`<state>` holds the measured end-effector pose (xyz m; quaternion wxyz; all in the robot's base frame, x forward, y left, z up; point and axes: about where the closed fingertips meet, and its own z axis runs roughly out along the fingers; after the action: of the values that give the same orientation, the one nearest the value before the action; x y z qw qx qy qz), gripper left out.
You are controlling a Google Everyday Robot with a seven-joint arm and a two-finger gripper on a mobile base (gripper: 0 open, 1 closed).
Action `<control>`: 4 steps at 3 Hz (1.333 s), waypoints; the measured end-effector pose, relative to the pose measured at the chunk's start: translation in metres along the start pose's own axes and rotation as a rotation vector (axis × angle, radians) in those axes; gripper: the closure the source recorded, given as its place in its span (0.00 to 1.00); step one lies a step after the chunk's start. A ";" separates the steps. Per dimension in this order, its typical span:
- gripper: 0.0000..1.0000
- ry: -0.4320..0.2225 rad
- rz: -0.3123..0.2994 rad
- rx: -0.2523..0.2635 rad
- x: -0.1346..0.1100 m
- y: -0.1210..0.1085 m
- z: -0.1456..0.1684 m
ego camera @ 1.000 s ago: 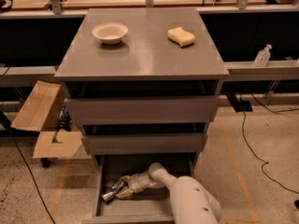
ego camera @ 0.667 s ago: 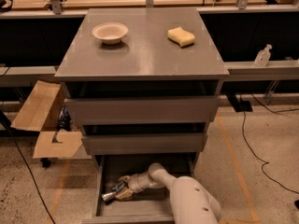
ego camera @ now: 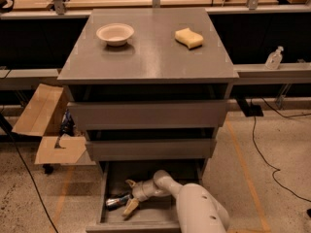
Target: Pick redbull can from bottom drawer and place on counter
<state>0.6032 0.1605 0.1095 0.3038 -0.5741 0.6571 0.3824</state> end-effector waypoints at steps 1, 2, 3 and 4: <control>0.18 0.026 0.009 0.006 0.001 0.009 -0.007; 0.41 0.073 0.020 0.019 0.000 0.029 -0.021; 0.65 0.135 0.015 0.098 -0.010 0.029 -0.055; 0.88 0.168 -0.001 0.096 -0.021 0.059 -0.061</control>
Offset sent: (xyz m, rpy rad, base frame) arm -0.0863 -0.0520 0.0580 -0.2269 0.0190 -0.0515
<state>0.5510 0.1221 0.1679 0.2749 -0.5894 0.6975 0.3010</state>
